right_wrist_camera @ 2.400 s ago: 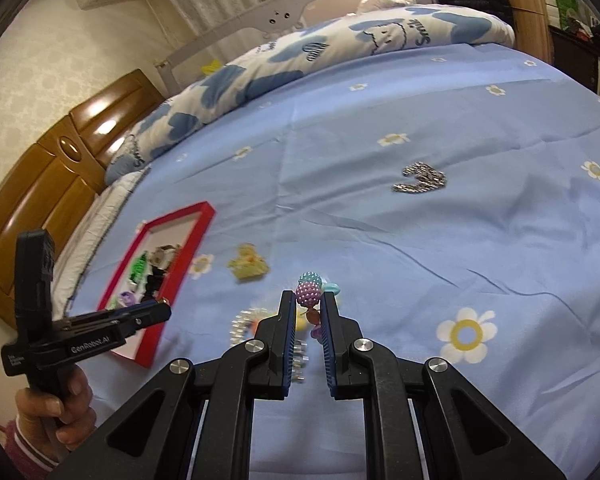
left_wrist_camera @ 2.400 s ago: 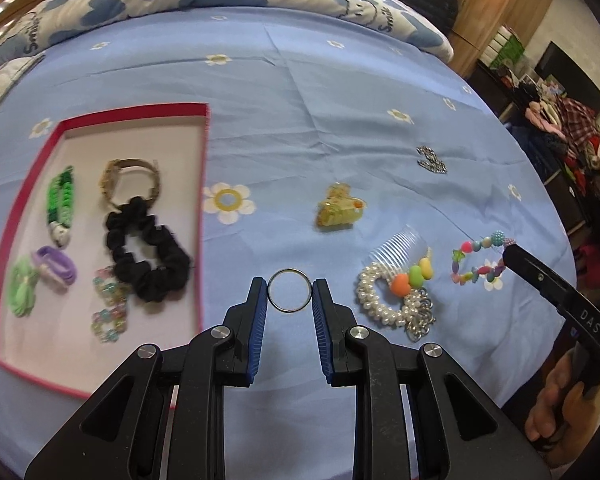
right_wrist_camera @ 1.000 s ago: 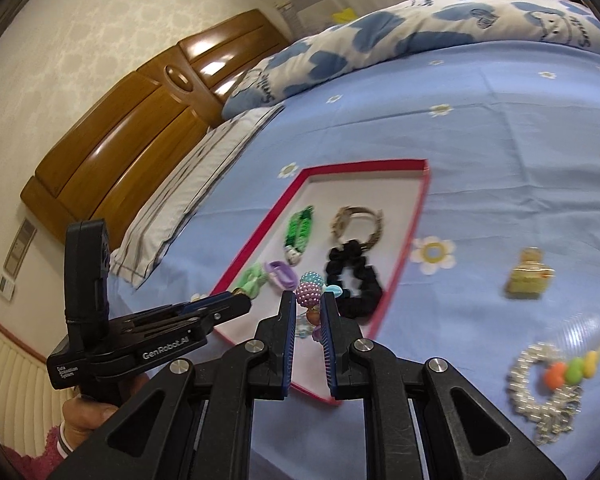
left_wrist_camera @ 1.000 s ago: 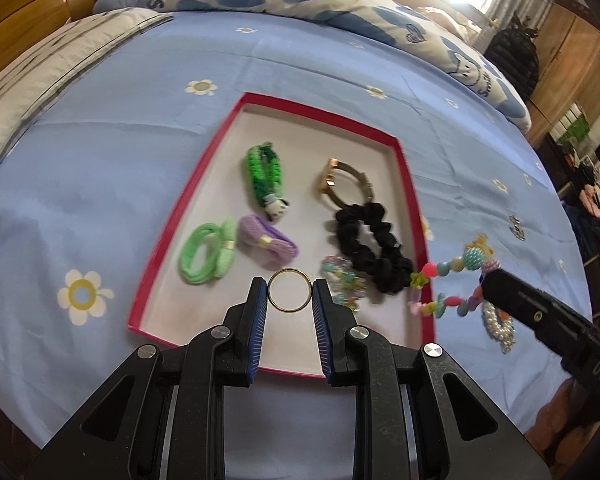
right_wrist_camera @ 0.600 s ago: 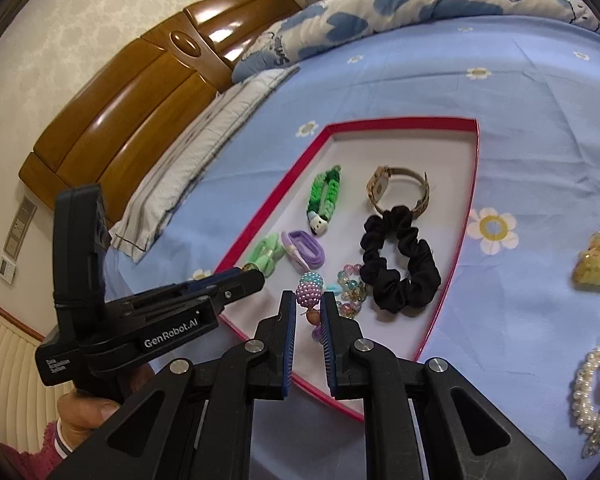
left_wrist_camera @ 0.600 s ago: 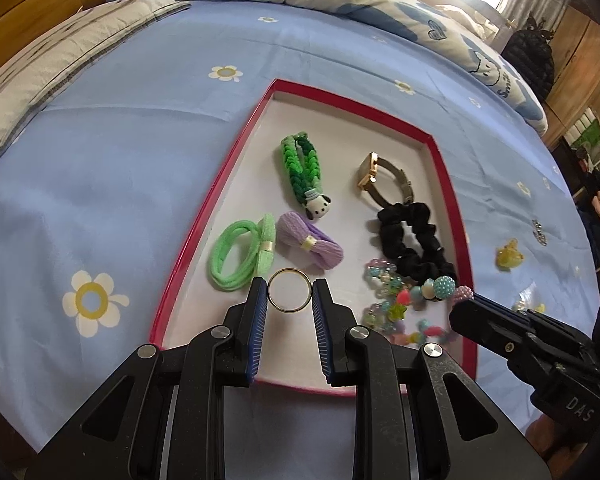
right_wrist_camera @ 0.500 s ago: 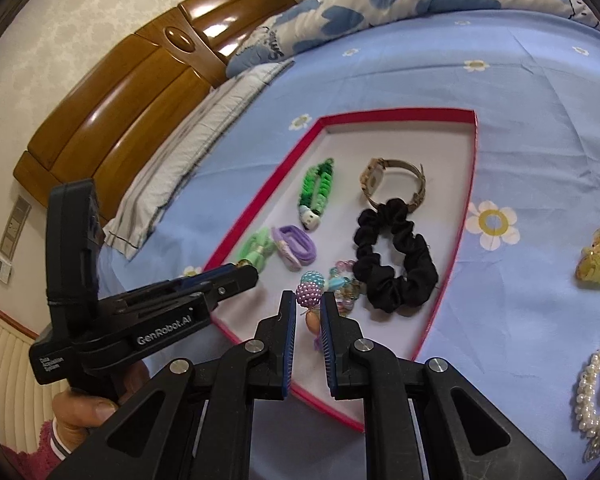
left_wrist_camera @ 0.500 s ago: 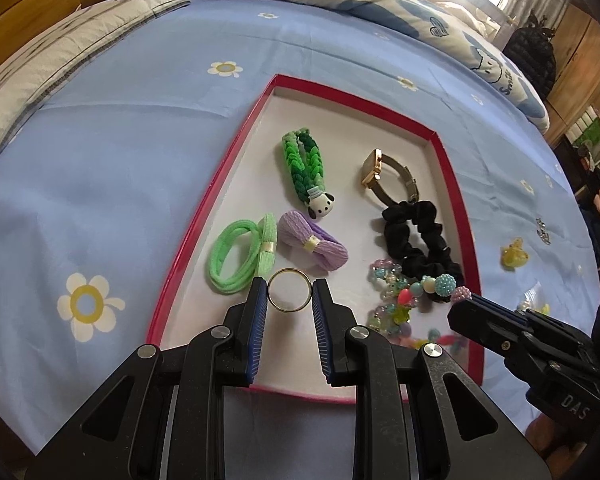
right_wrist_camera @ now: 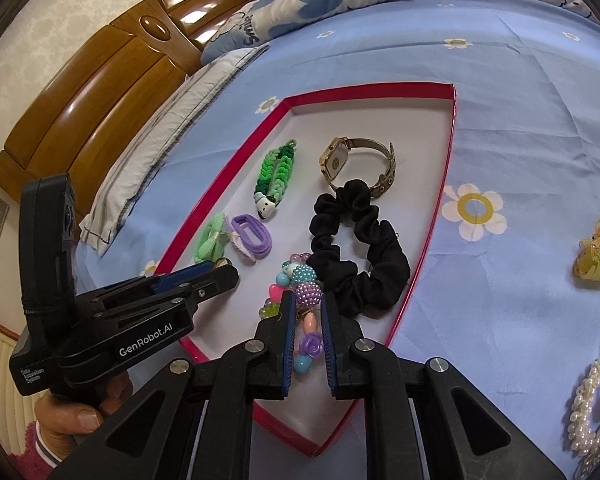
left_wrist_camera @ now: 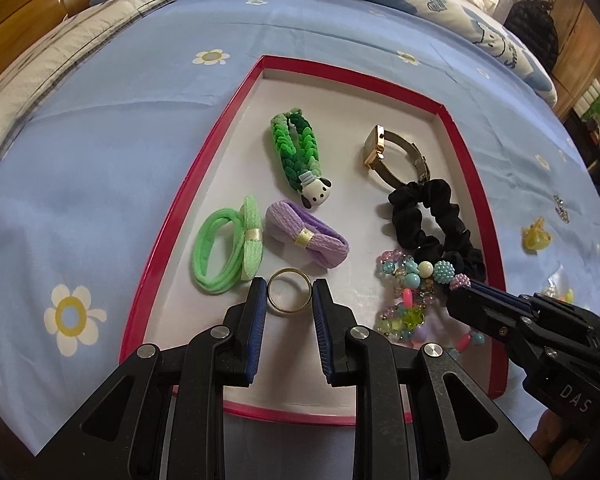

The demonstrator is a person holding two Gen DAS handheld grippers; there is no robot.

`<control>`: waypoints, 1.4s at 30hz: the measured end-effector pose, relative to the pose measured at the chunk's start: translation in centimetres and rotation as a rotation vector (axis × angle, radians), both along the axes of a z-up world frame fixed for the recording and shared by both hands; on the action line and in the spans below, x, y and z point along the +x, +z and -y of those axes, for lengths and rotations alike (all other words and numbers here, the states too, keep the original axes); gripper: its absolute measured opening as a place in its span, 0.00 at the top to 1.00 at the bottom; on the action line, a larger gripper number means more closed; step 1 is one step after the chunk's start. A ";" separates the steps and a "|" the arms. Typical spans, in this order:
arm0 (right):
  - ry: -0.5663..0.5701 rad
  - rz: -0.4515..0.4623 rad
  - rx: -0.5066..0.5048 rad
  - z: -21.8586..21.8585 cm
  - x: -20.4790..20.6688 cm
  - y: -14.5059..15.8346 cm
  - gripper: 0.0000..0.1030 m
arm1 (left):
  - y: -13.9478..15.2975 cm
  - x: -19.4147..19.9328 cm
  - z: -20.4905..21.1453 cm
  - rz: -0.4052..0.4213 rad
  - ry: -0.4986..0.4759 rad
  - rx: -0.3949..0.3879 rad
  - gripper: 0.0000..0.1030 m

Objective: Organize jewelry
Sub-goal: 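Carry the gold ring and beaded bracelet into the red tray and open both tools, then move both open tools out of the tray toward the yellow claw clip and comb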

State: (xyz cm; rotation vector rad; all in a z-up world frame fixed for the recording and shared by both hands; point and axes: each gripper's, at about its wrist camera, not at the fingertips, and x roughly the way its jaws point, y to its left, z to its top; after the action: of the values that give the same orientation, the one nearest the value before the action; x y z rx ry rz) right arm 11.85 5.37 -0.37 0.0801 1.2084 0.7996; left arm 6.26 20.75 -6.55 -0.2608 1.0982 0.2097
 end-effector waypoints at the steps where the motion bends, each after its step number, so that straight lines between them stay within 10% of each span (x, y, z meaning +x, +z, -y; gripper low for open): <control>1: -0.002 0.000 -0.002 0.0 0.0 0.0 0.87 | 0.0 0.1 0.1 -0.003 -0.002 0.008 0.80; 14: -0.007 -0.014 0.013 0.2 0.2 -0.1 0.83 | -0.1 0.4 0.8 -0.025 -0.017 0.062 0.79; 22: -0.037 -0.007 0.044 1.6 0.2 1.1 0.69 | 0.8 -0.1 0.5 -0.014 0.010 0.029 0.61; 42: -0.212 0.023 0.051 12.1 -1.2 3.1 0.58 | 4.1 -1.6 3.1 0.052 -0.020 0.006 0.55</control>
State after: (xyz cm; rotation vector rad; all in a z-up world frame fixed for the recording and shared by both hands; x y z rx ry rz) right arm 10.60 -6.70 2.74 0.2363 1.1363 0.6436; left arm 4.64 17.69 -2.45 -0.2481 1.0480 0.1875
